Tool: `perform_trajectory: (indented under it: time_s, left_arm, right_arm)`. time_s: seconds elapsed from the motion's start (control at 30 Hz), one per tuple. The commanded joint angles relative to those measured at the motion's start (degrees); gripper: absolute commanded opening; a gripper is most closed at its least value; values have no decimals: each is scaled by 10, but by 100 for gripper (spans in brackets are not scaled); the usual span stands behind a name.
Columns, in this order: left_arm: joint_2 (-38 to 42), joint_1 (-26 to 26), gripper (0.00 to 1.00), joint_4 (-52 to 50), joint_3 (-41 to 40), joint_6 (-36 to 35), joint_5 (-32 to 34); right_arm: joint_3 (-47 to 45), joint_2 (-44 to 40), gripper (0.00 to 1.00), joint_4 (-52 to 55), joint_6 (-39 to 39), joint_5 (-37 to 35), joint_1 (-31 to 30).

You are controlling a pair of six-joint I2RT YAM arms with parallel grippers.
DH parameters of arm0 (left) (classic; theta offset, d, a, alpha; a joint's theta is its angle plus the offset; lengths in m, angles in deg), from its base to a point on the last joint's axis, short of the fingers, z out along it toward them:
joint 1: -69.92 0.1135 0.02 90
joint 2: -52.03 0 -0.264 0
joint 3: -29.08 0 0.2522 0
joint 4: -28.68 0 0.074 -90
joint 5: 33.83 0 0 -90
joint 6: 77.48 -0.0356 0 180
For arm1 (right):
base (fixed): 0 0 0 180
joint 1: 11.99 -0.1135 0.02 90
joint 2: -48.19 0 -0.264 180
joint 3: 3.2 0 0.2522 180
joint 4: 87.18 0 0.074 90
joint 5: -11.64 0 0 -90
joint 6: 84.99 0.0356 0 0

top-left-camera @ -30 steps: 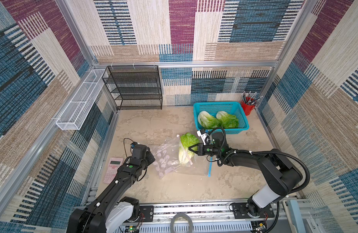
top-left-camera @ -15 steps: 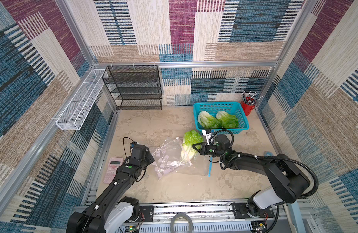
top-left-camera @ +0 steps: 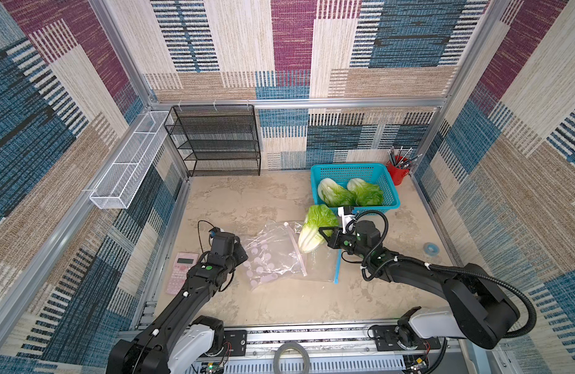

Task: Open the zip-top bag and take out the chinese cabbages
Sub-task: Pick up the Chinese cabbage from the zipper food storage bag.

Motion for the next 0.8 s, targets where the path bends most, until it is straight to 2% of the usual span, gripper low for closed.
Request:
perform_trajectory:
  time_s: [0.0,0.47,0.63,0.7,0.77]
  left_arm:
    - [-3,1,0,3,5,-7,9]
    - [-28,1,0,1,26,-15,-2]
    - [-35,1,18,-8,39,-26,-9]
    - [-36,1,30,-14,46,-30,-8]
    - [-37,1,47,-19,55,-36,-9]
  right_arm:
    - [-7,-17,0,-12,-3,-43,1]
    - [-27,-81,0,15,-6,-108,5]
    - [-23,-97,0,23,-4,-122,8]
    - [-15,-100,0,34,-7,-126,10]
    - [-4,-104,0,48,-12,-131,13]
